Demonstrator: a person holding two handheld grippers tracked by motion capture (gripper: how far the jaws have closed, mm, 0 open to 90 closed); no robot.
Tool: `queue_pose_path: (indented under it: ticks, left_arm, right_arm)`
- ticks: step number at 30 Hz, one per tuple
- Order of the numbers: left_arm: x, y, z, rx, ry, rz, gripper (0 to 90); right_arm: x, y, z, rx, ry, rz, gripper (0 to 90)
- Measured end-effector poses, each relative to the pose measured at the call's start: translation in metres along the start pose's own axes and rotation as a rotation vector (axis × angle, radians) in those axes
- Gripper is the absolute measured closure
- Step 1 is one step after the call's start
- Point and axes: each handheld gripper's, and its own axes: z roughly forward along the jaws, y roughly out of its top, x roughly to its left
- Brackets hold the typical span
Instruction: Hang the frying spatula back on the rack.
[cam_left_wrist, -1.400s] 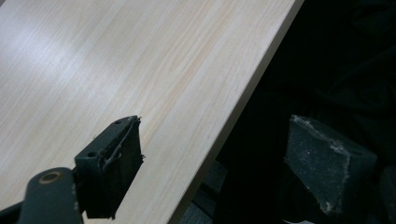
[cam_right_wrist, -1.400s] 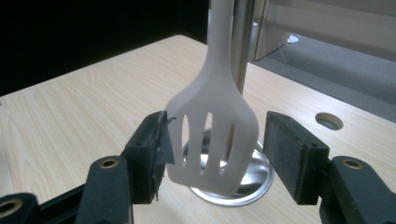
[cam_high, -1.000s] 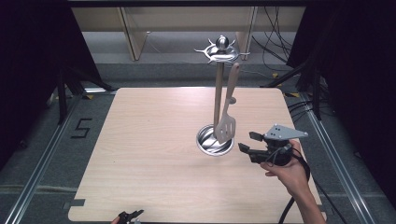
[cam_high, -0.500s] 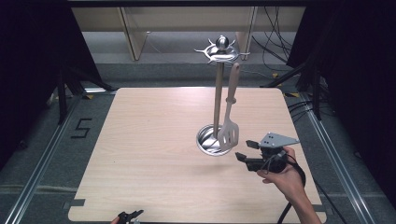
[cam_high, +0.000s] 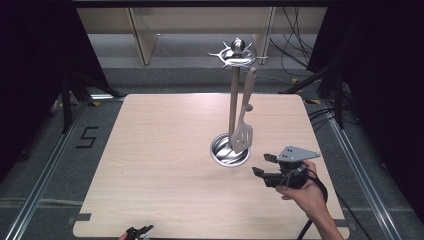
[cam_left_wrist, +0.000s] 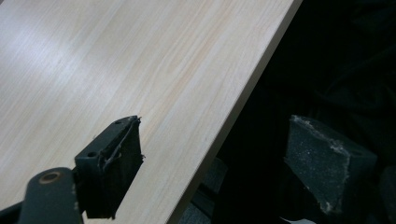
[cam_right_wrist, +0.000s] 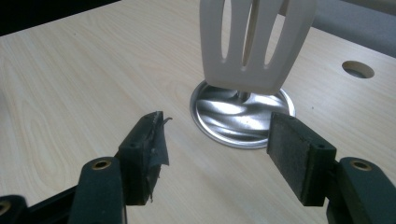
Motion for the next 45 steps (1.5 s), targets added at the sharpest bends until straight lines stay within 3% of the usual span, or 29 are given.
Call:
queue_pose_path:
  ticks: [1,2,3,4,5,10,11,14,16,17,19,22,29,40,45]
  left_arm:
    - [-0.001,0.000,0.001,-0.003,0.014,0.001,17.8]
    - [-0.001,-0.001,0.000,0.004,-0.002,0.002,17.8]
    - [-0.001,-0.001,0.000,0.005,-0.008,0.001,17.8]
    - [0.000,-0.002,0.001,-0.001,0.015,-0.005,17.8]
    - [0.000,-0.002,0.001,-0.001,0.015,-0.005,17.8]
    - [-0.001,-0.001,-0.001,-0.004,0.030,0.000,17.8]
    - [-0.001,-0.001,-0.001,0.007,0.006,0.010,17.8]
    - [-0.001,-0.001,-0.002,0.006,0.018,0.010,17.8]
    - [-0.001,-0.002,-0.001,0.001,0.005,0.003,17.8]
    - [-0.002,-0.002,0.000,-0.004,0.026,-0.001,17.8]
    - [-0.002,-0.002,0.000,-0.001,0.019,0.003,17.8]
    - [-0.002,-0.002,0.000,0.000,0.017,0.003,17.8]
    - [-0.001,-0.002,0.000,0.001,0.018,0.003,17.8]
    - [-0.002,-0.002,0.000,0.002,0.019,0.004,17.8]
    - [-0.002,-0.002,0.000,0.000,0.019,0.004,17.8]
  right_arm:
    - [0.000,-0.001,0.001,0.001,0.014,-0.005,37.4]
    - [0.002,-0.003,0.001,0.000,0.004,0.016,37.2]
    - [0.000,-0.003,0.001,0.006,0.017,-0.006,37.2]
    - [0.000,-0.003,0.002,0.008,0.018,-0.007,37.2]
    - [0.003,-0.005,0.001,0.005,0.002,0.016,37.2]
    - [0.004,-0.007,0.001,0.020,0.007,0.021,37.2]
    - [0.003,-0.008,0.001,0.026,0.007,0.003,37.0]
    - [0.003,-0.008,0.001,0.011,-0.001,-0.019,36.9]
    - [0.006,-0.009,-0.001,0.023,0.002,0.014,36.8]
    - [0.005,-0.009,-0.001,0.016,0.003,-0.003,36.9]
    - [0.007,-0.011,-0.002,0.038,0.006,0.022,36.9]
    - [0.003,-0.013,-0.001,0.025,-0.007,-0.011,36.9]
    - [0.004,-0.020,0.000,0.058,0.008,0.025,36.9]
    - [0.001,-0.031,0.000,0.049,0.002,0.007,36.8]
    - [0.004,-0.035,0.000,0.064,0.016,0.025,35.9]
